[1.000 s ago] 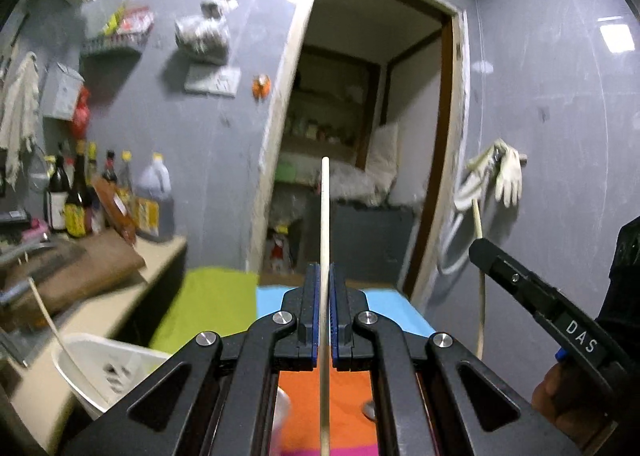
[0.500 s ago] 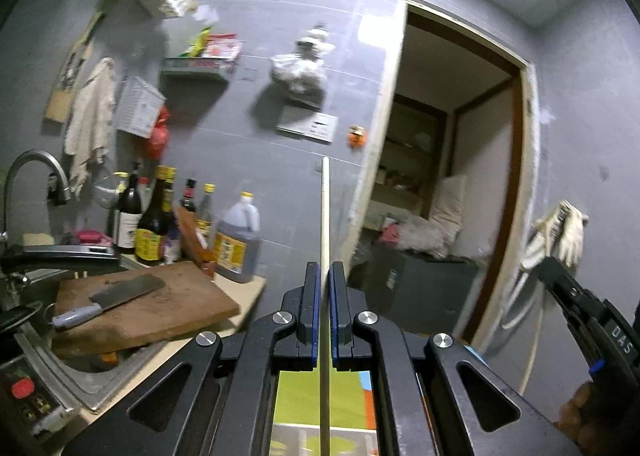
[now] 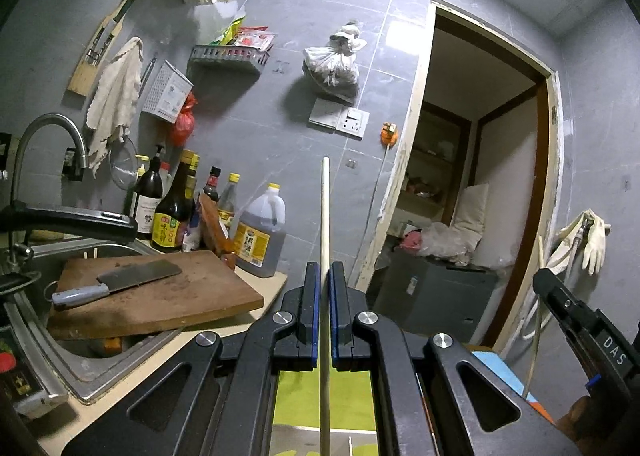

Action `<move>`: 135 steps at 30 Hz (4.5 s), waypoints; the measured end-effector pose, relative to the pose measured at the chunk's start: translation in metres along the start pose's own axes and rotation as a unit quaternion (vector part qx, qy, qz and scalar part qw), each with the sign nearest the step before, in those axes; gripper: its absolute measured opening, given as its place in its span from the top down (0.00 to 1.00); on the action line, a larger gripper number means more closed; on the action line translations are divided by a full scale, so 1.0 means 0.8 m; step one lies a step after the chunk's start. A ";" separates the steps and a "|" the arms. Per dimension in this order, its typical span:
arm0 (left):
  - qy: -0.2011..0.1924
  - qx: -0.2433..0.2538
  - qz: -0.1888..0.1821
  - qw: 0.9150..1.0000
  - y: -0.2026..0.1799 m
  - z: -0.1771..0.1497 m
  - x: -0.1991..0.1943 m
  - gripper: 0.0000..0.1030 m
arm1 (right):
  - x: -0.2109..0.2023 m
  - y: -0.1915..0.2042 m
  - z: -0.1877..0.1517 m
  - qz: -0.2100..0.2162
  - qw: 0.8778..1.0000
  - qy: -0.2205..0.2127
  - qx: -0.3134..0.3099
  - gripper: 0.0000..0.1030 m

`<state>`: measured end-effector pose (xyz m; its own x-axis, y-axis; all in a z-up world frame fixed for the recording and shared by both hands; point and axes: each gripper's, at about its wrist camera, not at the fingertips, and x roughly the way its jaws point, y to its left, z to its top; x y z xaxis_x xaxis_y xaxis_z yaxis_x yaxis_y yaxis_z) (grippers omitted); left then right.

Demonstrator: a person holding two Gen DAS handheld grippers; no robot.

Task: Organize utensils
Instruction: 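Lift both chopsticks and carry them over the white caddy, then open both grippers to drop the chopsticks into the caddy, then move both grippers back toward the forks and chopsticks on the cloth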

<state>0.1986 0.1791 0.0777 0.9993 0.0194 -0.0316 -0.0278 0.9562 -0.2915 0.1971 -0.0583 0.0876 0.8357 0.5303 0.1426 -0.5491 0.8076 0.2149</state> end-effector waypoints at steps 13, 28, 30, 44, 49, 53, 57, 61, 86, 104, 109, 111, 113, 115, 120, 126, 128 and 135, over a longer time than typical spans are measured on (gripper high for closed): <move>0.021 0.015 0.010 1.000 -0.010 -0.029 0.001 0.98 | -0.002 -0.001 -0.015 0.009 1.000 0.017 0.000 0.97; 0.085 0.044 0.018 0.995 -0.021 -0.055 -0.012 0.97 | -0.020 -0.011 -0.031 0.012 0.995 0.093 -0.012 0.96; 0.096 0.042 0.014 0.994 -0.021 -0.059 -0.013 0.97 | -0.022 -0.013 -0.034 0.013 0.994 0.104 -0.012 0.96; 0.113 0.025 -0.030 0.993 -0.033 -0.051 -0.035 0.74 | -0.049 -0.019 -0.023 0.013 0.992 0.126 -0.022 0.75; 0.103 0.022 -0.061 0.993 -0.055 -0.037 -0.048 0.61 | -0.071 -0.030 -0.001 0.002 0.994 0.107 -0.034 0.54; 0.097 0.031 -0.081 0.992 -0.081 -0.029 -0.055 0.45 | -0.096 -0.041 0.022 -0.011 0.995 0.083 -0.054 0.34; 0.096 0.035 -0.089 0.991 -0.108 -0.027 -0.060 0.30 | -0.120 -0.054 0.042 -0.023 0.995 0.064 -0.067 0.21; 0.099 0.050 -0.095 0.989 -0.135 -0.031 -0.062 0.20 | -0.146 -0.073 0.055 -0.046 0.994 0.056 -0.080 0.06; 0.239 0.119 -0.156 0.951 -0.261 -0.135 -0.024 0.12 | -0.184 -0.219 0.015 -0.203 0.951 0.215 -0.092 0.01; 0.398 0.128 -0.169 0.892 -0.275 -0.216 0.049 0.59 | -0.131 -0.277 -0.052 -0.205 0.903 0.376 -0.043 0.57; 0.442 0.113 -0.170 0.873 -0.271 -0.234 0.071 0.74 | -0.115 -0.279 -0.070 -0.185 0.893 0.408 -0.035 0.65; 0.454 0.105 -0.170 0.869 -0.269 -0.237 0.078 0.76 | -0.110 -0.278 -0.073 -0.177 0.891 0.416 -0.036 0.69; 0.464 0.095 -0.169 0.864 -0.265 -0.241 0.085 0.76 | -0.106 -0.277 -0.075 -0.169 0.890 0.422 -0.037 0.71; 0.474 0.080 -0.170 0.860 -0.260 -0.244 0.091 0.78 | -0.103 -0.277 -0.077 -0.163 0.888 0.427 -0.038 0.72; 0.495 0.046 -0.172 0.851 -0.248 -0.244 0.106 0.84 | -0.091 -0.275 -0.089 -0.152 0.879 0.449 -0.042 0.73; 0.498 0.027 -0.168 0.851 -0.239 -0.236 0.110 0.94 | -0.088 -0.278 -0.090 -0.151 0.878 0.453 -0.033 0.75; 0.497 0.025 -0.166 0.851 -0.235 -0.234 0.108 0.95 | -0.089 -0.277 -0.088 -0.149 0.881 0.448 -0.029 0.75; 0.487 0.037 -0.159 0.858 -0.234 -0.232 0.103 0.96 | -0.080 -0.270 -0.089 -0.136 0.880 0.453 -0.033 0.75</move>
<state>0.2820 -0.0522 -0.0477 0.4598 -0.4652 -0.7564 0.2811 0.8842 -0.3730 0.2624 -0.2482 -0.0365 0.6104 0.2792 -0.7413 -0.3519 0.9340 0.0620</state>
